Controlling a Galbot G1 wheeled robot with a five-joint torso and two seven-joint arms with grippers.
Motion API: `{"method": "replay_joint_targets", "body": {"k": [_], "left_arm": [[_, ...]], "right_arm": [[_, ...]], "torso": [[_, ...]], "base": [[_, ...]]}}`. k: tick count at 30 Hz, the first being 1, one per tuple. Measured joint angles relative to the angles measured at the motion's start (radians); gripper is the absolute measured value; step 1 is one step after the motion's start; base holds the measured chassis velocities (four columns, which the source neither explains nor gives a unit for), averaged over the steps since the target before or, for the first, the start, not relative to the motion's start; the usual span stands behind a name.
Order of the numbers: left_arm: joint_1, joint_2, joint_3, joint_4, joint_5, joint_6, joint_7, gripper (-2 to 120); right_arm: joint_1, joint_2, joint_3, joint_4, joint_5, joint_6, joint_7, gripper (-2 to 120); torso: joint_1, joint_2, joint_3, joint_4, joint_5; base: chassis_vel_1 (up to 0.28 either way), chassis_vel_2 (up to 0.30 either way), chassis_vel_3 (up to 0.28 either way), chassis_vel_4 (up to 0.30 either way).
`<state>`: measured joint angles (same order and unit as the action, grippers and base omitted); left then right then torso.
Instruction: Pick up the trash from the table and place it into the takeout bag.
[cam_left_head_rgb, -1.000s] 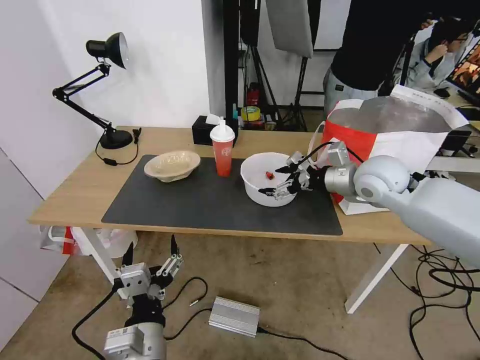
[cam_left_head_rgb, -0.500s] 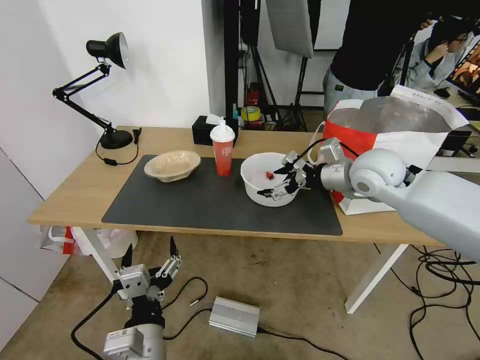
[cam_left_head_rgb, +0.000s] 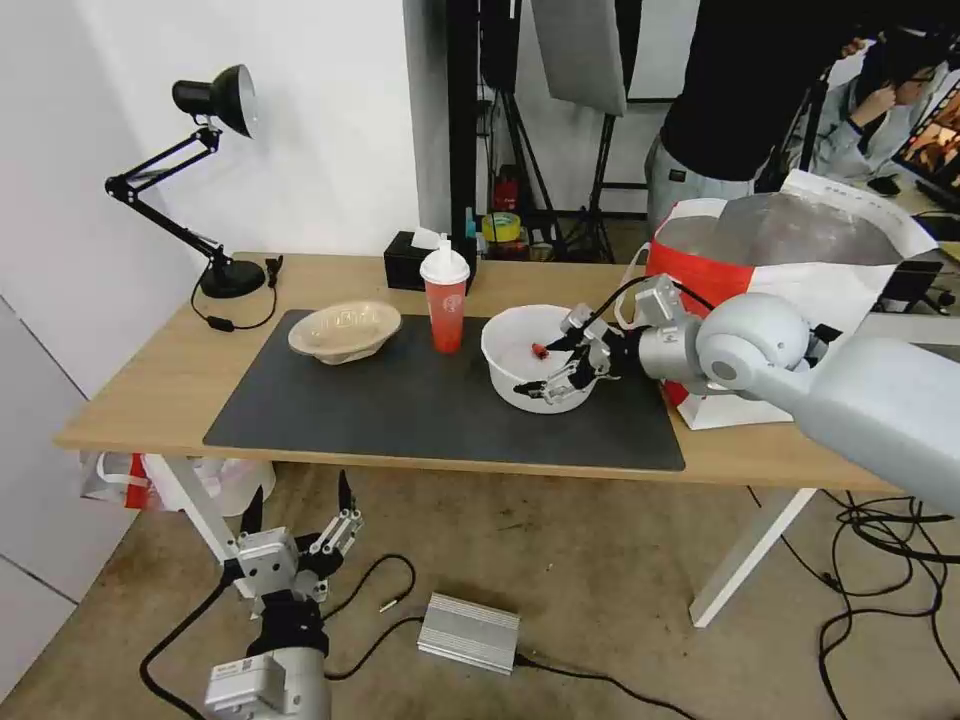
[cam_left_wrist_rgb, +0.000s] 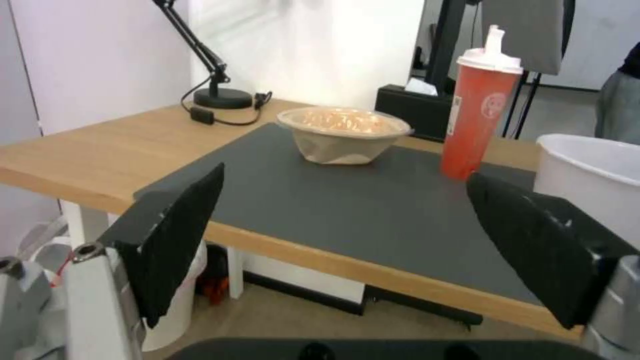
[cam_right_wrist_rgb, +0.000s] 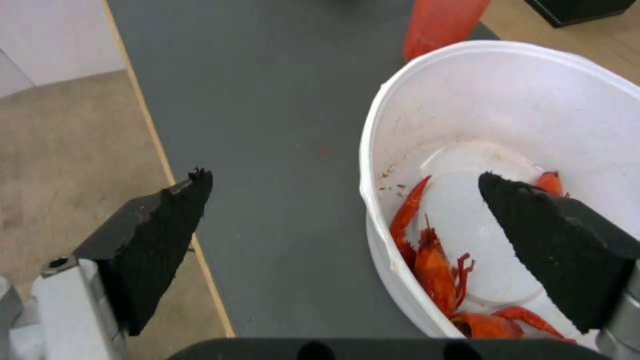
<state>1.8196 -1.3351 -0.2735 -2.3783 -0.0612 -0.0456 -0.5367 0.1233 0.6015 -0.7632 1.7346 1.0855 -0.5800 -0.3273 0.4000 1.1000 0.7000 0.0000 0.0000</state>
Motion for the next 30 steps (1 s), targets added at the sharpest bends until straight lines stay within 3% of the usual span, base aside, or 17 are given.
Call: {"method": "replay_joint_targets", "body": {"k": [30], "left_arm": [[0.007, -0.011, 0.003, -0.002, 0.009, -0.005, -0.001, 97]], "right_arm": [[0.073, 0.039, -0.093, -0.074, -0.072, -0.002, -0.078, 100]], "torso": [[0.0, 0.0, 0.0, -0.0001, -0.0001]], "base": [[0.0, 0.0, 0.0, 0.0]]}}
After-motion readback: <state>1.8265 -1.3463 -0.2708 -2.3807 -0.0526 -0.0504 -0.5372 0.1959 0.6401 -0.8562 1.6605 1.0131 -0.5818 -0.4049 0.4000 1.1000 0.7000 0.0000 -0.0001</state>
